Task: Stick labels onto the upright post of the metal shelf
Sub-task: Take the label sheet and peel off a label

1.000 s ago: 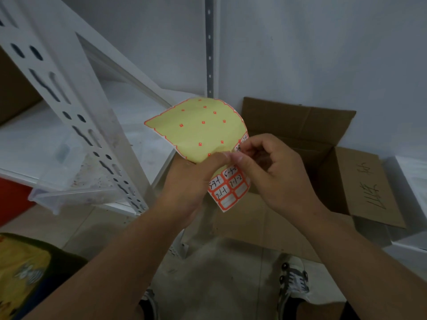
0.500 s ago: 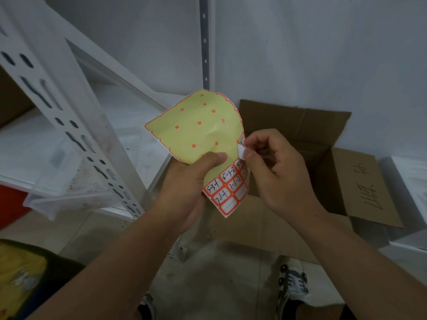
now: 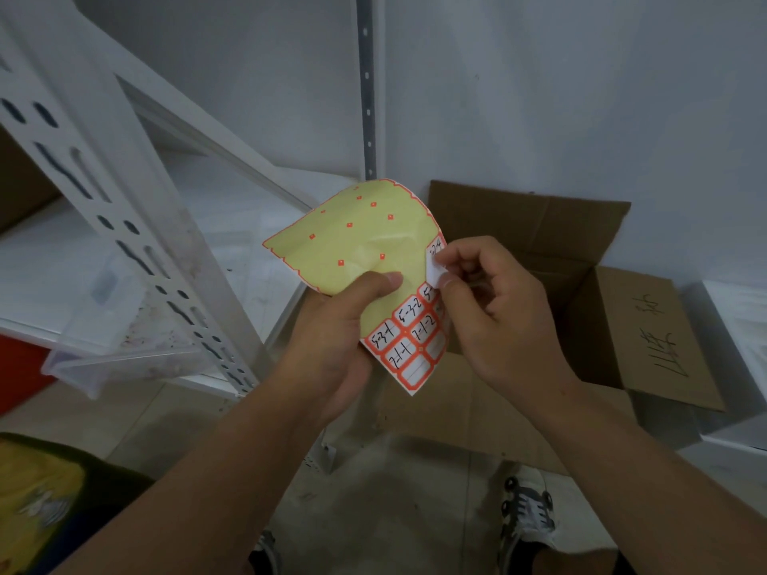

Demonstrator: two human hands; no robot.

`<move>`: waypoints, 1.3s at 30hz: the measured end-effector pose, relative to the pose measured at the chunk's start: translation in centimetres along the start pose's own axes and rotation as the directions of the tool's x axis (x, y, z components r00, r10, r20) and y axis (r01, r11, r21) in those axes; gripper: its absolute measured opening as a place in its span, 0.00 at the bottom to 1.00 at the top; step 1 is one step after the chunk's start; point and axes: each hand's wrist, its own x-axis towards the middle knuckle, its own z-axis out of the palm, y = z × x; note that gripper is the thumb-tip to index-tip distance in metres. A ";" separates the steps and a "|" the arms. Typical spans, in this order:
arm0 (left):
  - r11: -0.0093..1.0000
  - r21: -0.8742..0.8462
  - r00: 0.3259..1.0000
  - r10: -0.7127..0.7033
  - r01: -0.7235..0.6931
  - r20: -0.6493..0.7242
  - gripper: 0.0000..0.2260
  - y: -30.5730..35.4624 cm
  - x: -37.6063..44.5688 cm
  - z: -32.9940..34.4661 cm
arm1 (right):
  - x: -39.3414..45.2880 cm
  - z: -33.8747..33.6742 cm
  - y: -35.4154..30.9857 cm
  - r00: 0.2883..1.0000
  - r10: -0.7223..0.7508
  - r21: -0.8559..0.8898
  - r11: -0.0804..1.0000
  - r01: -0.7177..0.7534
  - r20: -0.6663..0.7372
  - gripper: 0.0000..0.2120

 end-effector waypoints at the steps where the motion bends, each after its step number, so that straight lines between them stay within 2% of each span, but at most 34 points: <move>1: 1.000 -0.003 1.000 -0.002 0.002 -0.003 0.23 0.0 0.0 0.0 | 0.0 0.0 0.0 1.000 -0.007 -0.011 1.000 0.007 -0.002 0.06; 7: 0.994 0.085 0.997 0.070 -0.067 -0.024 0.17 -0.2 0.0 0.0 | 0.0 0.3 0.0 0.998 -0.050 -0.088 0.995 0.048 -0.022 0.13; 13: 0.974 0.172 0.989 0.144 -0.144 0.015 0.14 -0.5 -0.2 0.0 | 0.0 0.5 -0.4 0.996 -0.072 -0.115 0.991 0.065 -0.052 0.08; 22: 0.941 0.276 0.980 0.198 -0.195 0.018 0.11 -0.6 -0.1 -0.1 | -0.1 0.5 -0.2 0.975 -0.220 -0.347 0.918 0.192 -0.044 0.17; 29: 0.813 0.453 0.928 0.357 -0.366 0.110 0.12 -0.7 0.0 -0.5 | 0.4 0.0 -0.6 0.997 -0.049 -0.294 0.954 0.062 0.052 0.14; 34: 0.739 0.540 0.911 0.379 -0.403 0.161 0.11 -0.6 -0.2 -0.6 | 0.5 -0.4 -0.9 0.989 0.105 -0.244 0.967 -0.077 0.107 0.13; 39: 0.734 0.548 0.913 0.371 -0.401 0.172 0.12 -0.6 -0.4 -0.3 | 0.6 -0.6 -1.1 0.960 0.207 -0.153 0.972 -0.180 0.188 0.17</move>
